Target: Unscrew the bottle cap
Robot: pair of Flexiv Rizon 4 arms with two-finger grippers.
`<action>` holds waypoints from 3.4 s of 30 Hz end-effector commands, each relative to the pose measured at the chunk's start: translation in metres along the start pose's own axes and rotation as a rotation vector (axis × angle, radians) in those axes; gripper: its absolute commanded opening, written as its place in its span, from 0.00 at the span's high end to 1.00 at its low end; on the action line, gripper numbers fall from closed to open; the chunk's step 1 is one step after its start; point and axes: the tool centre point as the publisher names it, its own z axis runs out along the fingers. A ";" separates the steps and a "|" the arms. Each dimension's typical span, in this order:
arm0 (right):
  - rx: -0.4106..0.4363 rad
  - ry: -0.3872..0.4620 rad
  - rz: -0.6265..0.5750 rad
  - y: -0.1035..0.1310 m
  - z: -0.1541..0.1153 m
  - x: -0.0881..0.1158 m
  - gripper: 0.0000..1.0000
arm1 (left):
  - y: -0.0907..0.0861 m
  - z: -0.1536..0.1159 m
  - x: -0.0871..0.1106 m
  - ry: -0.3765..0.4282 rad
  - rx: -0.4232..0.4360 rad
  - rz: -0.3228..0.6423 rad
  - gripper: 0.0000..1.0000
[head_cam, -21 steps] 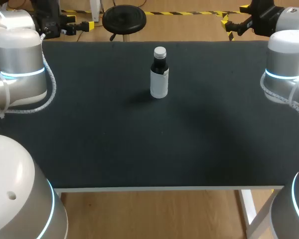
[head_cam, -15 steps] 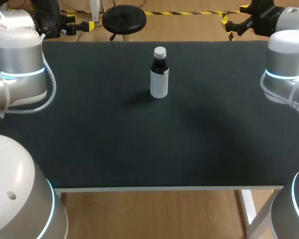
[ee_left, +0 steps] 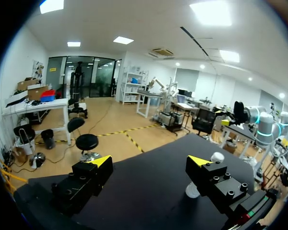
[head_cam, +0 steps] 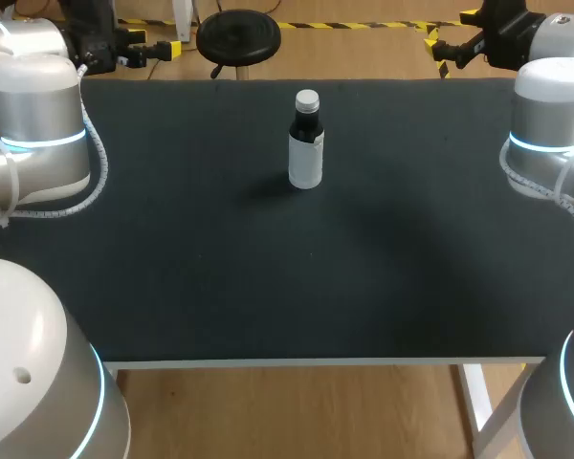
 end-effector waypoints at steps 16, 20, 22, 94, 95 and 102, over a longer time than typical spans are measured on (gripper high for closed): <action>-0.002 0.001 0.000 -0.001 0.000 -0.001 0.00 | 0.035 0.023 0.037 0.554 0.184 0.259 0.00; -0.002 0.001 0.000 -0.001 0.000 -0.001 0.00 | 0.046 0.033 0.052 0.638 0.224 0.286 0.00; -0.002 0.001 0.000 -0.001 0.000 -0.001 0.00 | 0.051 0.038 0.057 0.674 0.243 0.280 0.00; -0.002 0.001 0.000 -0.001 0.000 -0.001 0.00 | 0.099 0.153 0.186 1.150 0.176 0.305 0.00; -0.002 0.001 0.000 -0.001 0.000 -0.001 0.00 | 0.099 0.154 0.187 1.153 0.177 0.305 0.00; -0.002 0.001 0.000 -0.001 0.000 -0.001 0.00 | 0.100 0.158 0.196 1.168 0.176 0.308 0.00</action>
